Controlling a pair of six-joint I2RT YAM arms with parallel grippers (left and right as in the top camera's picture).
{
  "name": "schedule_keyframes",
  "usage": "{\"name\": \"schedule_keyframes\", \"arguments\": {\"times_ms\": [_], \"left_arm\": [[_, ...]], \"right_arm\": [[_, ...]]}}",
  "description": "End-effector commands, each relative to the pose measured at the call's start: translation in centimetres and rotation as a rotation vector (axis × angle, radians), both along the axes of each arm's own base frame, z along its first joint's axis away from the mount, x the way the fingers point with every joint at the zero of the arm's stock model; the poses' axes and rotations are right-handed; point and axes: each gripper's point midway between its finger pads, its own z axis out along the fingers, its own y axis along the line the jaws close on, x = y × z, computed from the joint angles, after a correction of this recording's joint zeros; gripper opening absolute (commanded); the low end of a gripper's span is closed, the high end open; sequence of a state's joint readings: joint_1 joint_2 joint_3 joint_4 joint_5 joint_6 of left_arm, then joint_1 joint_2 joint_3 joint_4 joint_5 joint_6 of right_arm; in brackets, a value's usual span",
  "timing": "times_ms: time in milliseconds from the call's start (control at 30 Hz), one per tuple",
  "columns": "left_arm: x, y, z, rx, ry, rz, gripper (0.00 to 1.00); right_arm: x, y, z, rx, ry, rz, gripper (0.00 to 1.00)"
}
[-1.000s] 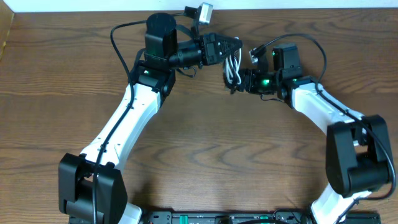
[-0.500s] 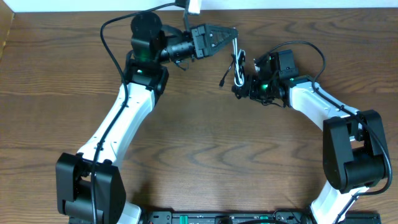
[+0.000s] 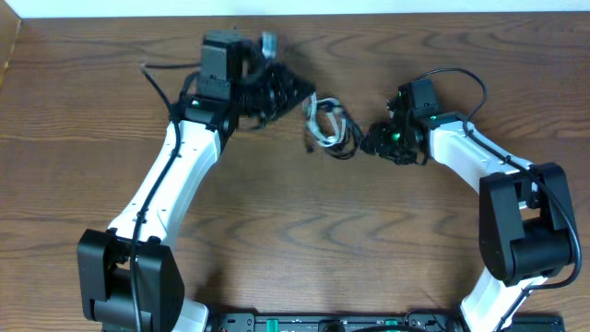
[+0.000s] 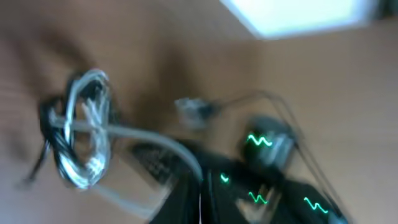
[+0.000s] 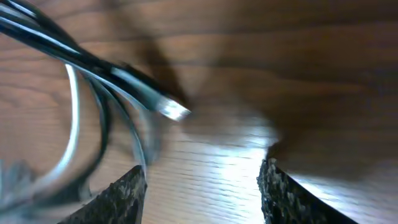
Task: Untangle cables
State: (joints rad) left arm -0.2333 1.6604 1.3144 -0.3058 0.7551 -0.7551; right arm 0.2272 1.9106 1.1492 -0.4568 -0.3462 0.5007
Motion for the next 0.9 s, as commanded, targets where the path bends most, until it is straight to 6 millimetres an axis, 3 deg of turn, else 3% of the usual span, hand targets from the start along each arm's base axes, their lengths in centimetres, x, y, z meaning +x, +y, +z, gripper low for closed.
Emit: {"name": "schedule_keyframes", "arguments": {"times_ms": [0, 133, 300, 367, 467, 633, 867], "left_arm": [[1.1, 3.5, -1.9, 0.292, -0.086, 0.109, 0.07], [-0.9, 4.3, -4.2, 0.414, -0.009, 0.095, 0.07], [-2.6, 3.7, -5.8, 0.474, 0.05, 0.059, 0.08], [-2.4, 3.1, -5.5, 0.463, 0.03, 0.053, 0.07], [-1.5, 2.9, -4.6, 0.398, 0.043, 0.124, 0.08], [-0.1, 1.7, -1.9, 0.196, 0.053, 0.179, 0.08], [-0.2, 1.2, -1.5, 0.048, 0.234, 0.321, 0.07]], "right_arm": [[0.0, -1.7, -0.8, -0.06, 0.012, -0.021, 0.54], [0.0, -1.5, -0.7, -0.051, -0.004, 0.027, 0.57], [0.5, 3.6, 2.7, 0.227, -0.149, 0.276, 0.64], [0.3, 6.7, 6.1, 0.434, -0.268, 0.428, 0.67], [0.1, 8.5, 8.6, 0.554, -0.363, 0.528, 0.7], [-0.3, 10.0, 9.2, 0.561, -0.44, 0.623, 0.77], [-1.6, 12.9, 9.8, 0.554, -0.539, 0.764, 0.77]]}}
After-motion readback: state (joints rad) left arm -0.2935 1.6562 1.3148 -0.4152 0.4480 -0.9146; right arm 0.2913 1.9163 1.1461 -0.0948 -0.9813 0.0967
